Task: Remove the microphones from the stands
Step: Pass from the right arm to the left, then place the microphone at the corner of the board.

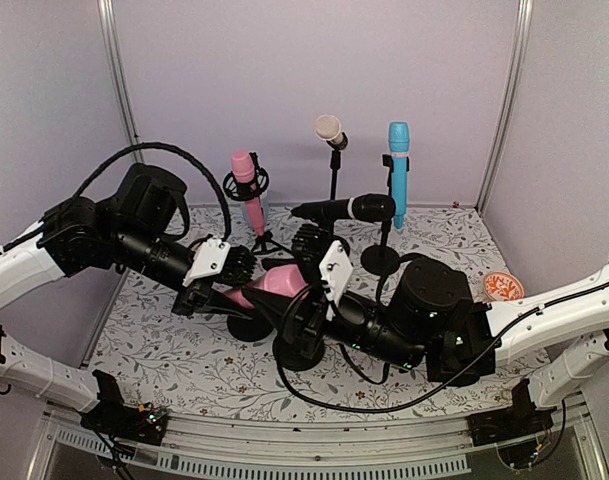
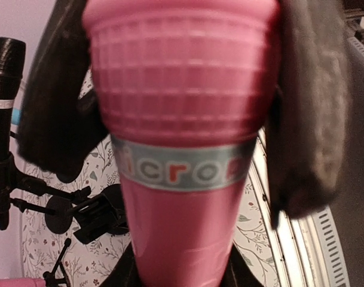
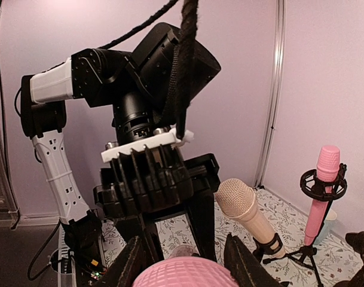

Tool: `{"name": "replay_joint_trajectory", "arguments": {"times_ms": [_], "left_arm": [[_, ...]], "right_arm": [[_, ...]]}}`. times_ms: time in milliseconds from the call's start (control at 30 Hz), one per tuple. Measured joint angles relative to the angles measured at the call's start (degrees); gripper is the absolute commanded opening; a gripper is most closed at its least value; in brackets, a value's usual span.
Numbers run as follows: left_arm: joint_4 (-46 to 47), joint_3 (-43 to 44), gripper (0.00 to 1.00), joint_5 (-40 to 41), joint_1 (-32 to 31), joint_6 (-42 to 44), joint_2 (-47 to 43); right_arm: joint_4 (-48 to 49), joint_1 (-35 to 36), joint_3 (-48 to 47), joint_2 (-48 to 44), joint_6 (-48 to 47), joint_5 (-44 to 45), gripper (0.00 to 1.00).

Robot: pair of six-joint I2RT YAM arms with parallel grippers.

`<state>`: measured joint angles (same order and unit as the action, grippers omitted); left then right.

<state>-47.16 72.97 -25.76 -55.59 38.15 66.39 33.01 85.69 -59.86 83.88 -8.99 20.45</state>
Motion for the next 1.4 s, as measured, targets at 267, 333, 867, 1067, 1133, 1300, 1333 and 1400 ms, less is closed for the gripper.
{"name": "replay_joint_trajectory", "arguments": {"times_ms": [267, 333, 867, 1067, 1133, 1300, 1333, 1400], "left_arm": [[-0.79, 2.32, 0.00, 3.45, 1.01, 2.97, 0.17], [-1.31, 3.34, 0.00, 4.04, 2.23, 3.87, 0.17], [-6.34, 12.98, 0.00, 9.62, 25.77, 8.24, -6.40], [-6.97, 6.71, 0.00, 6.69, 40.19, 8.63, -9.35], [-6.64, 2.12, 0.00, 5.99, 47.12, 9.09, -9.55], [-3.06, -8.94, 0.00, 5.81, 61.13, 9.31, -4.39], [-1.86, -10.45, 0.00, 6.23, 62.29, 8.96, -2.78], [1.31, -13.92, 0.00, 7.48, 63.52, 7.82, 0.94]], "right_arm": [[0.39, -0.28, 0.48, -0.66, 0.11, -1.14, 0.83], [-0.11, -0.26, 1.84, -2.27, 0.59, -1.03, 0.84], [-11.74, -4.31, 13.77, -9.01, 10.16, 2.80, 0.75], [-12.28, -9.38, 13.88, -3.69, 12.50, 0.24, 0.67], [-11.82, -10.36, 13.88, -1.97, 12.79, -0.74, 0.65], [-9.99, -11.93, 13.79, 2.38, 12.57, -1.84, 0.59], [-9.53, -12.13, 13.64, 3.32, 12.44, -1.84, 0.58], [-8.55, -12.39, 13.07, 5.33, 11.96, -1.75, 0.56]]}}
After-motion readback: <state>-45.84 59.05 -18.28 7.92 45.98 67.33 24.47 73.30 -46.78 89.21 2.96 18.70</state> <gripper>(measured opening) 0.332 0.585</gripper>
